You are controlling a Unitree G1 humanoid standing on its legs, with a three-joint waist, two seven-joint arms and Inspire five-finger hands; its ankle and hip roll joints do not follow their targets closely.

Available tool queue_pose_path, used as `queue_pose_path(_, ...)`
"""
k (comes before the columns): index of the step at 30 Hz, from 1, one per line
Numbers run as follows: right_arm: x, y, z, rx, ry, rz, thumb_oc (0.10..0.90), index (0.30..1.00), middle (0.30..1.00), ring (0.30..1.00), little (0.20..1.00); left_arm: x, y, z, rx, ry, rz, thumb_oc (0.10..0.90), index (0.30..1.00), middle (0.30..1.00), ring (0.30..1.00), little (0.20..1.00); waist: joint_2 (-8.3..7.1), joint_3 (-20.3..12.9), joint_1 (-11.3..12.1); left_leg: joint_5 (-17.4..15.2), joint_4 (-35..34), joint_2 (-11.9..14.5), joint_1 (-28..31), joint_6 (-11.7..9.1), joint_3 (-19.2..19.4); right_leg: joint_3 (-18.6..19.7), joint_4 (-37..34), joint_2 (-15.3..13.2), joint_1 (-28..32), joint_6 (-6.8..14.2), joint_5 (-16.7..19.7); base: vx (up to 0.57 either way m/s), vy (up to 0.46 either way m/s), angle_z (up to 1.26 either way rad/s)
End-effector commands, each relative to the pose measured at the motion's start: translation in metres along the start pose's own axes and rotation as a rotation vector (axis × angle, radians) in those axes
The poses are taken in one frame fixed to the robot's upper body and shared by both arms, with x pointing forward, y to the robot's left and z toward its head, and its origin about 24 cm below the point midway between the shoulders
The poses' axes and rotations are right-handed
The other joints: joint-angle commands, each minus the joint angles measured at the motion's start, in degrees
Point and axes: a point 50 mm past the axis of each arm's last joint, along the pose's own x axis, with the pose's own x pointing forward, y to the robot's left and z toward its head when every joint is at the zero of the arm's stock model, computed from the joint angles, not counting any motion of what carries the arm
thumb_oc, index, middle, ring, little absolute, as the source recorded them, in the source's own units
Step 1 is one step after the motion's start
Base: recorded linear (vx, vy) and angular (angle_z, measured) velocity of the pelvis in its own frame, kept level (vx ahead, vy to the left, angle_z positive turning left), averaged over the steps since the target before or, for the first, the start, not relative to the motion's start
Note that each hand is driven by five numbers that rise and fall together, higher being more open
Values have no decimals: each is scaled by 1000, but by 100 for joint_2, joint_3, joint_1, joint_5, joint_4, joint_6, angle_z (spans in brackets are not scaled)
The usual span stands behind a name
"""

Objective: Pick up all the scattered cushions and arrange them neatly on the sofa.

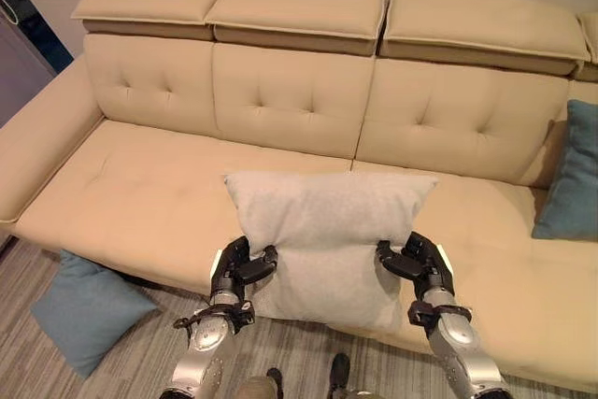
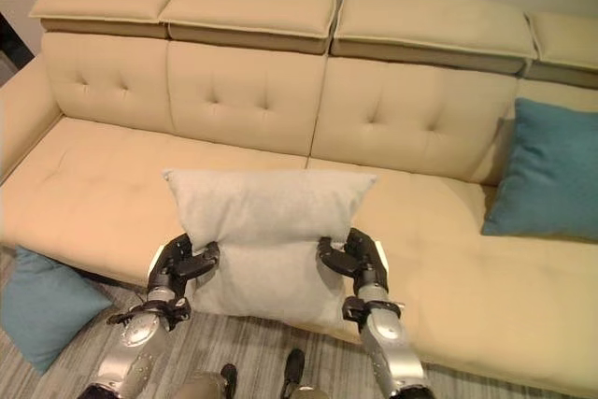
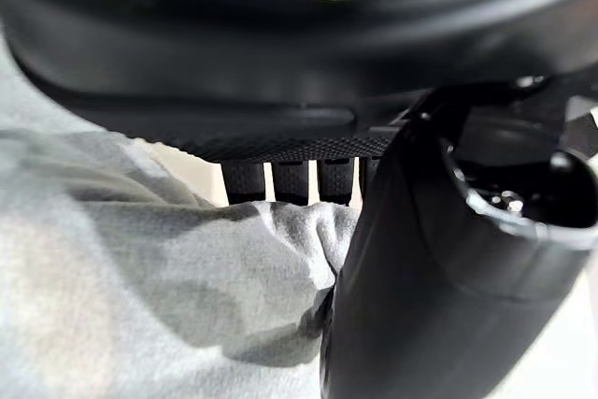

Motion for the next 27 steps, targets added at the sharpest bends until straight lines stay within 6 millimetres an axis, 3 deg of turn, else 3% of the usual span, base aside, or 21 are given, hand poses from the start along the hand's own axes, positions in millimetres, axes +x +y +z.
queue_pose_path(1, 10, 40, 64, 116, -339, 167, 400, 300, 300, 300, 300, 16, -44, 58, 2, -275, -228, 400, 300, 300, 300, 300, -85, -488, 51, 217, -314, -2, -244, -105, 37, 181, 708, -222, 281, 538, -849, 91, 74, -16)
queue_pose_path(7, 8, 49, 61, 129, -324, 201, 400, 300, 300, 300, 300, 10, -35, 54, 28, -268, -219, 400, 300, 300, 300, 300, -58, -715, 128, 49, -861, -54, 534, 115, 147, 424, 884, -361, 396, 724, -875, 178, 187, -47)
queue_pose_path(11, 9, 56, 62, 137, -326, 224, 400, 300, 300, 300, 300, 9, -29, 56, 40, -273, -211, 400, 300, 300, 300, 300, 20, -668, 175, -73, -894, -71, 714, 335, 300, 482, 1787, -609, 3, 948, -766, 44, 160, -30)
queue_pose_path(14, 8, 63, 63, 142, -329, 252, 400, 300, 300, 300, 300, 9, -25, 57, 36, -276, -199, 400, 300, 300, 300, 300, 87, -571, 130, -103, -928, -54, 800, 436, 288, 583, 2438, -645, -397, 1049, -612, 13, 75, -20)
queue_pose_path(18, 9, 63, 64, 137, -335, 253, 400, 300, 300, 300, 300, 10, -26, 57, 23, -281, -192, 400, 300, 300, 300, 300, 134, -526, 54, -162, -1051, -57, 960, 416, 222, 519, 1938, -723, -678, 977, -534, 53, -22, 10)
queue_pose_path(21, 9, 61, 63, 128, -336, 241, 400, 300, 300, 300, 300, 11, -29, 57, 27, -284, -208, 400, 300, 300, 300, 300, 37, -514, 45, -230, -994, -133, 989, 375, 176, 403, 1258, -770, -500, 969, -470, 76, -90, 3)
queue_pose_path(27, 7, 49, 55, 110, -304, 211, 400, 300, 300, 300, 300, 9, -29, 52, 23, -265, -200, 400, 300, 300, 300, 300, -29, -723, 18, -189, -1221, -53, 1172, 205, 115, 289, 667, -518, -29, 853, -454, 107, -103, 17)
